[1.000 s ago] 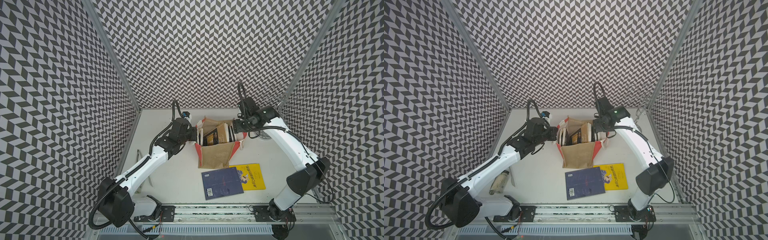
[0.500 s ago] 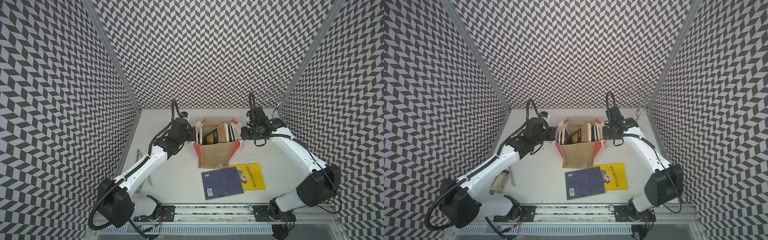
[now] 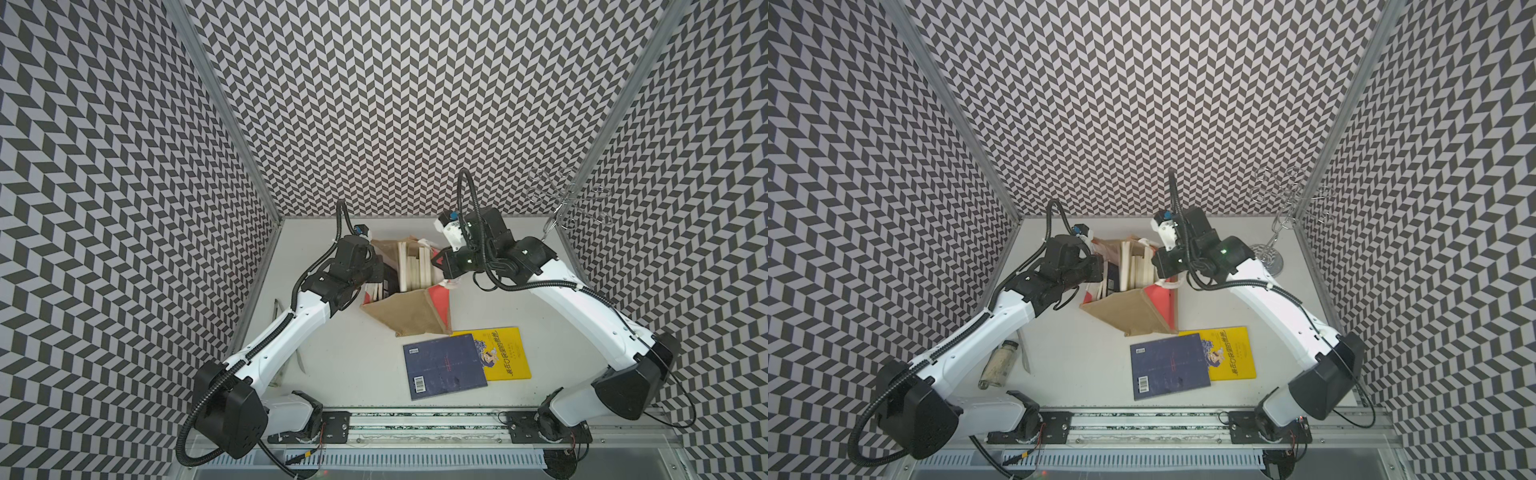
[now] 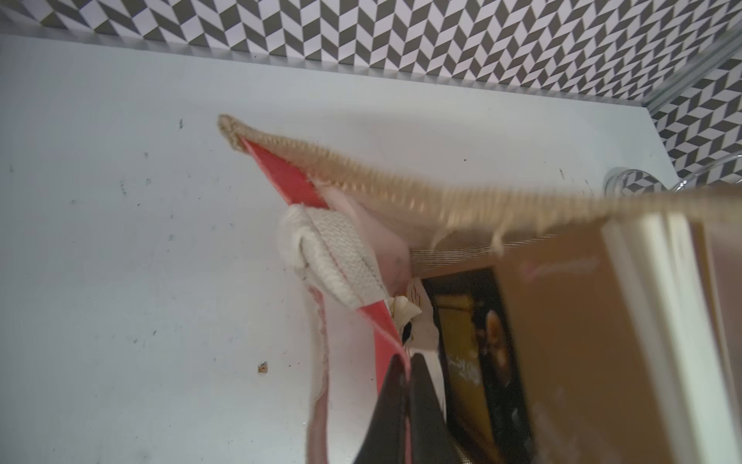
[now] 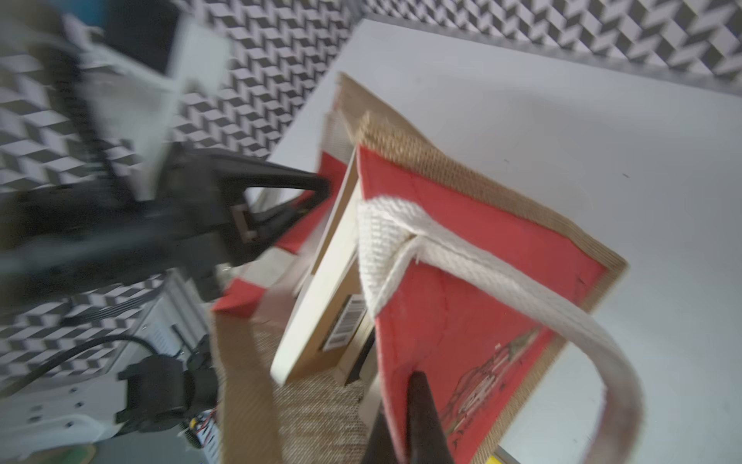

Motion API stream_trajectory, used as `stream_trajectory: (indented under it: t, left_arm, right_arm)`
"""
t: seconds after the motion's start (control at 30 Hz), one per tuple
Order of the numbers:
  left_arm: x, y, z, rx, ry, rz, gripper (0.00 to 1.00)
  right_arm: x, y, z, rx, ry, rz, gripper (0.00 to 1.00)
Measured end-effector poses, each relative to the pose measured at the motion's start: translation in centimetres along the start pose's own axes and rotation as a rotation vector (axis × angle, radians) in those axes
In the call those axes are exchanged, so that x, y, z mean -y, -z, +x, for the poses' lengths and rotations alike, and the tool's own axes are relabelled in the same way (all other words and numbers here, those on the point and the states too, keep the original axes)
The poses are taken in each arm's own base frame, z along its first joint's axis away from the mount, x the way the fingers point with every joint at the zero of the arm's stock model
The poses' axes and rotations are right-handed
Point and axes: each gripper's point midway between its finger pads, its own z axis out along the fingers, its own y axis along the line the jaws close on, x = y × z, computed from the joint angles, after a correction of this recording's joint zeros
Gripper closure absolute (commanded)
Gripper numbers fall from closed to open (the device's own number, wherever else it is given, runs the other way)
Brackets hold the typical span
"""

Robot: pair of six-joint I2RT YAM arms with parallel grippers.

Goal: Put the books into the canvas bag
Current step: Adjust the canvas bag at the center of the board.

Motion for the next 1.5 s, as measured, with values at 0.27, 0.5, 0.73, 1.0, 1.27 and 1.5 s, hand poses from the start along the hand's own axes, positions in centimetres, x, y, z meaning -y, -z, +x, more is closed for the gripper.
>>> stream_trajectory:
  t: [0.27,0.5,0.73,1.0,1.27,1.5]
  left_arm:
    - [-2.1,1.8,0.6,-0.026,0.045,-0.002,1.00]
    - [-0.3,3.3,-1.0,-0.006,0.043,0.075,1.00]
    - [2.0,5.1,-2.1,0.047,0.009,0.145,1.00]
    - [0.5,-0.8,-1.0,-0.073,0.045,0.105,1.00]
    - [0.9,-0.1,-1.5,-0.053,0.051,0.136,1.00]
    - [1.3,0.0,-1.7,-0.048,0.050,0.157,0.86]
  right_arm:
    - [6.0,-0.1,1.5,-0.017,-0.147,0.121,1.00]
    - [7.0,2.8,1.7,0.086,-0.168,0.158,1.00]
    - [7.4,4.7,0.7,0.163,-0.167,0.179,1.00]
    - [14.5,0.2,5.3,0.046,-0.338,0.258,1.00]
    - [13.4,1.2,4.2,0.130,-0.316,0.191,0.83]
    - [11.5,3.2,0.8,0.263,-0.238,0.118,0.50]
